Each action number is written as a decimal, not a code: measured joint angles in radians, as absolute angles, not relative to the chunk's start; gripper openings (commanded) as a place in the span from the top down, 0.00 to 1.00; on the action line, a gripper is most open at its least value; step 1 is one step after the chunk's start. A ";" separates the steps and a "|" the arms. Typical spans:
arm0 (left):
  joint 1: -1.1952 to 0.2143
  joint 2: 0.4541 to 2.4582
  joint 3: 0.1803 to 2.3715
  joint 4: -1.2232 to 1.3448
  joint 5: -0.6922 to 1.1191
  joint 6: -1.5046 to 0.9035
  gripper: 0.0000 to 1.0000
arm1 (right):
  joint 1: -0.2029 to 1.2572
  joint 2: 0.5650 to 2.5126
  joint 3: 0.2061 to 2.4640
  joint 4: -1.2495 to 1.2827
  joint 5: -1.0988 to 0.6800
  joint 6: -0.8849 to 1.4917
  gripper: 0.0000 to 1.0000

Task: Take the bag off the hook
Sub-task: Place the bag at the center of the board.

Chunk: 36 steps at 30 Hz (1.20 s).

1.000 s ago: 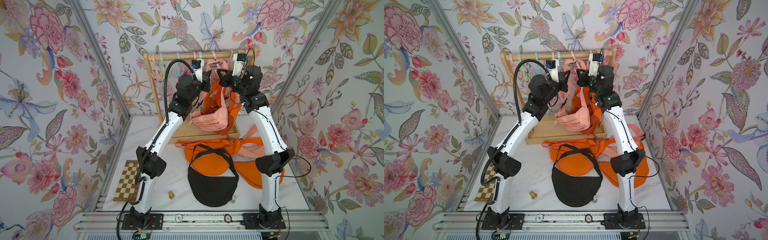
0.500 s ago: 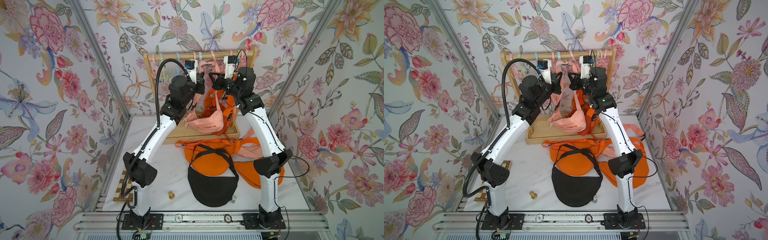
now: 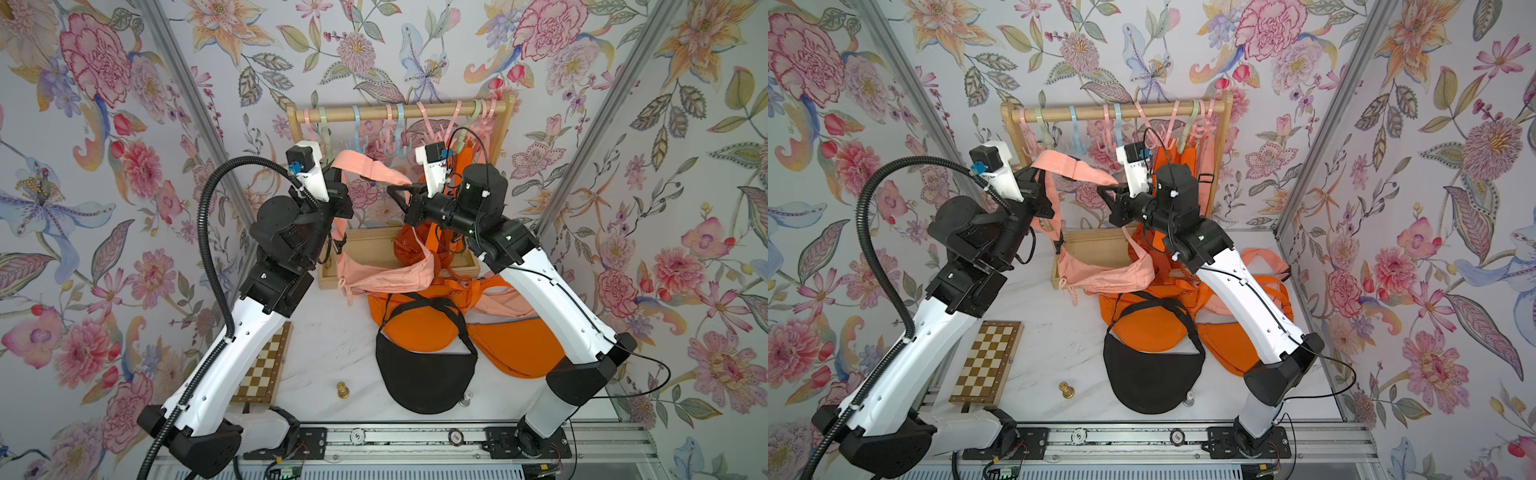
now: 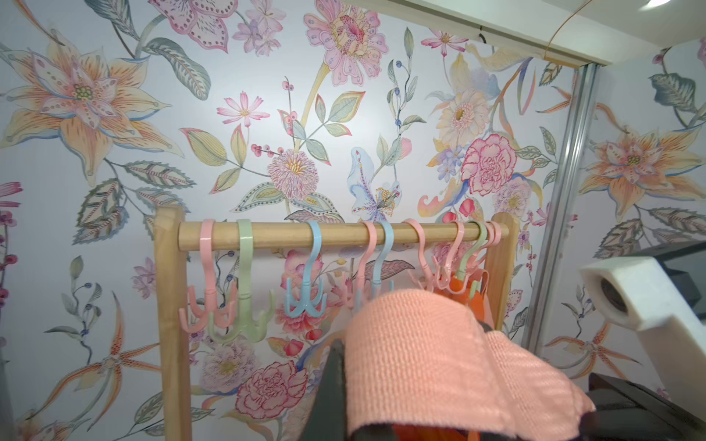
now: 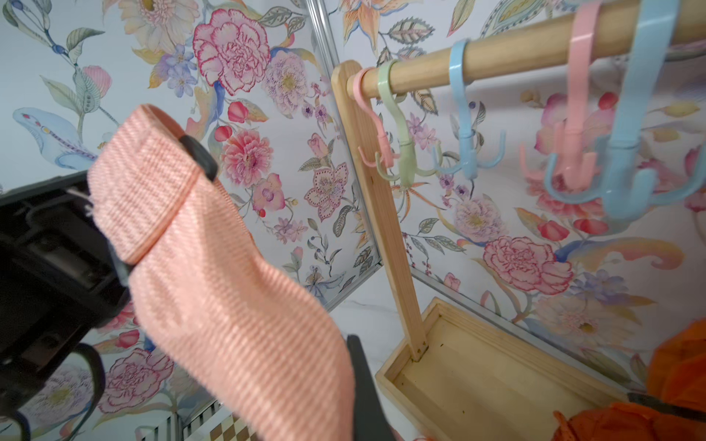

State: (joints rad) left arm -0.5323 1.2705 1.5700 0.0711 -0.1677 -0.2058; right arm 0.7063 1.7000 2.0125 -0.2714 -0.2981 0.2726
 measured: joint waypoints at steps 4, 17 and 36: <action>-0.520 1.249 1.472 0.057 -0.237 -0.189 1.00 | 0.748 1.698 1.877 -0.242 -0.299 0.295 1.00; -0.498 1.062 1.212 -0.048 -0.363 -0.211 1.00 | 0.844 1.783 1.676 -0.183 -0.356 0.382 1.00; -0.382 1.204 1.158 -0.013 -0.351 -0.224 1.00 | 0.820 1.943 1.716 -0.155 -0.386 0.383 1.00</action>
State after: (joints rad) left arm -0.3817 1.2041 1.1576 -0.0128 -0.3511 -0.2245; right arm 0.8200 1.9427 1.7164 -0.1551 -0.3859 0.3828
